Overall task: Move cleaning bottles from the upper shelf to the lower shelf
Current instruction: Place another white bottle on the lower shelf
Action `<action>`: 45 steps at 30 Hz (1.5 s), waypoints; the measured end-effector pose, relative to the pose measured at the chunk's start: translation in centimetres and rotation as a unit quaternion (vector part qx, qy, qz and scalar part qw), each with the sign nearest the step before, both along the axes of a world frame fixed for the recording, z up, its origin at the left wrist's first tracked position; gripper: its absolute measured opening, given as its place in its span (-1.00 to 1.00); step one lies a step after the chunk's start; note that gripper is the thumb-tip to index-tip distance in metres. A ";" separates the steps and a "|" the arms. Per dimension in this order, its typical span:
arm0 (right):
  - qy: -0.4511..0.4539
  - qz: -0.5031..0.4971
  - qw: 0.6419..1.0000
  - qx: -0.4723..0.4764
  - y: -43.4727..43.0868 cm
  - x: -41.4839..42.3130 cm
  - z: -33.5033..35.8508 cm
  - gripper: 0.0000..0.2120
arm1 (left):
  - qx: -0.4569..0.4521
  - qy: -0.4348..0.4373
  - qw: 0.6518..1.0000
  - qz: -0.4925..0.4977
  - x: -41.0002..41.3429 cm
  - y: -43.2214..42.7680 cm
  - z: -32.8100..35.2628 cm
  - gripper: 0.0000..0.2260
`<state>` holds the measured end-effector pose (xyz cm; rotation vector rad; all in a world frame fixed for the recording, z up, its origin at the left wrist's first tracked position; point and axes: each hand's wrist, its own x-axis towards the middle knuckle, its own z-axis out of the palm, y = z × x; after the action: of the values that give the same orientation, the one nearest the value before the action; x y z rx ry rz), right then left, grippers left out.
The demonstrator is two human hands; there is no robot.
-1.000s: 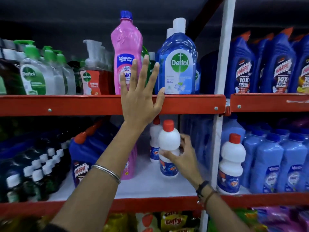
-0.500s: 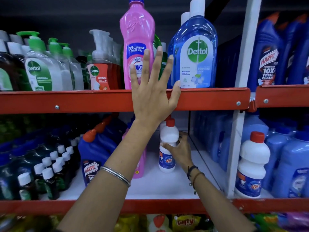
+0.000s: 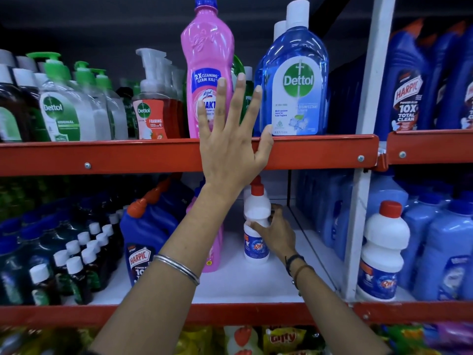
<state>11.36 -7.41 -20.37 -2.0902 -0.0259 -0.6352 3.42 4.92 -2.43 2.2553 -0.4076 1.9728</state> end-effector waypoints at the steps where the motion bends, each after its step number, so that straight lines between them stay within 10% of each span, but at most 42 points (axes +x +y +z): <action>1: -0.005 -0.002 1.000 -0.010 -0.3 -0.5 0.1 -0.29 | 0.001 0.003 1.000 0.000 -0.1 0.0 0.0 -0.47; 7: -0.251 0.014 0.965 0.070 -4.5 -7.3 0.8 -0.57 | 0.003 0.008 1.000 -0.001 -0.2 0.0 0.0 -0.48; 12: -0.434 -0.194 0.869 0.134 -11.6 -11.2 -0.1 -0.65 | 0.003 0.013 1.000 -0.003 -0.2 -0.1 0.0 -0.48; 23: -0.122 -0.177 0.972 0.095 -17.9 -11.6 -2.6 -0.42 | 0.006 0.014 1.000 -0.005 0.0 0.1 0.0 -0.48; 36: -0.229 -0.279 0.931 0.043 -14.6 -16.4 -0.3 -0.31 | 0.004 0.002 1.000 -0.017 0.1 0.0 0.0 -0.48; 45: -0.205 -0.113 0.967 0.105 -8.0 -16.7 2.3 -0.41 | 0.005 -0.005 1.000 -0.016 -0.1 0.0 0.0 -0.48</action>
<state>-5.34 -15.38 -18.09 -1.7411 0.0451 -1.1517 3.33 4.95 -2.44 2.2320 -0.4531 1.9717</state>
